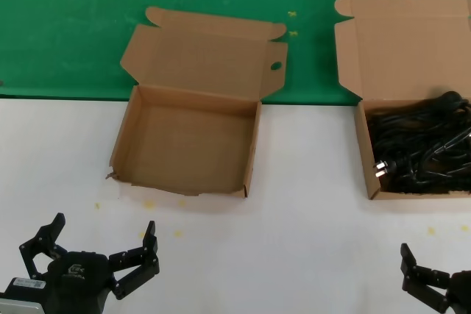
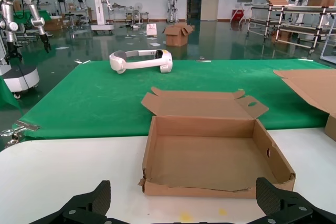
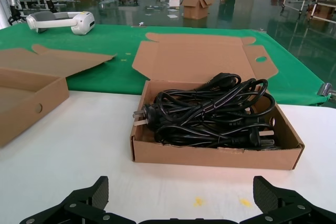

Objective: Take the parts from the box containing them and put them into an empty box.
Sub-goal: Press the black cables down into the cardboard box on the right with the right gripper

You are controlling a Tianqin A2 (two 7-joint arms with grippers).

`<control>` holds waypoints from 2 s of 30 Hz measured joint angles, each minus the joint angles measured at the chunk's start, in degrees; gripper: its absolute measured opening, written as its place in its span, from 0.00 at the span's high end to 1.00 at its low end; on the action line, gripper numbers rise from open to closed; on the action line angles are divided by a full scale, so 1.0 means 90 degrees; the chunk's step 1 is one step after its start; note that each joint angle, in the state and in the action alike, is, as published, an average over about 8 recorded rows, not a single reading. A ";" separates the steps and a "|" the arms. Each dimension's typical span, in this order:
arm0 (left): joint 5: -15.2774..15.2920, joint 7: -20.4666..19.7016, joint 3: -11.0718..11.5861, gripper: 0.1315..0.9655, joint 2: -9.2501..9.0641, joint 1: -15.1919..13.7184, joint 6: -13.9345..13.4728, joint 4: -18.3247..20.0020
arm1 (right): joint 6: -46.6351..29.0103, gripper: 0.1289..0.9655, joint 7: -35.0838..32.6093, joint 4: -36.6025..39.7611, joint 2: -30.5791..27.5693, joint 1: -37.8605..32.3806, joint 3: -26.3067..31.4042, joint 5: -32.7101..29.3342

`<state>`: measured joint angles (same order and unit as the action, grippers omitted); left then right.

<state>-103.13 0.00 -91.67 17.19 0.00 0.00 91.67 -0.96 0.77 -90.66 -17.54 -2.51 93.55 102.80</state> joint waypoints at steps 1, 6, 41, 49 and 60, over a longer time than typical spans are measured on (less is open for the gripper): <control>0.0000 0.0000 0.0000 0.00 0.0000 0.0000 0.0000 0.0000 | 0.0000 0.00 0.0000 0.0000 0.0000 0.0000 0.0000 0.0000; 0.0000 0.0000 0.0000 0.00 0.0000 0.0000 0.0000 0.0000 | 0.0000 0.00 0.0000 0.0000 0.0000 0.0000 0.0000 0.0000; 0.0001 0.0000 0.0000 0.00 0.0000 0.0000 0.0000 0.0000 | 0.2577 0.00 -0.1819 -0.0992 -0.3486 0.0199 0.1657 0.3146; 0.0001 0.0000 0.0000 0.00 0.0000 0.0000 0.0000 0.0000 | 0.2662 0.00 -0.2996 -0.1070 -0.4885 -0.1072 0.3100 0.4862; 0.0001 0.0000 0.0000 0.00 0.0000 0.0000 0.0000 0.0000 | 0.2574 0.00 -0.4980 -0.0601 -0.5774 -0.3938 0.5941 0.6012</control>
<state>-103.13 0.00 -91.68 17.19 0.00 0.00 91.67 22.21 -44.05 -96.07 -69.51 -37.95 147.02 156.91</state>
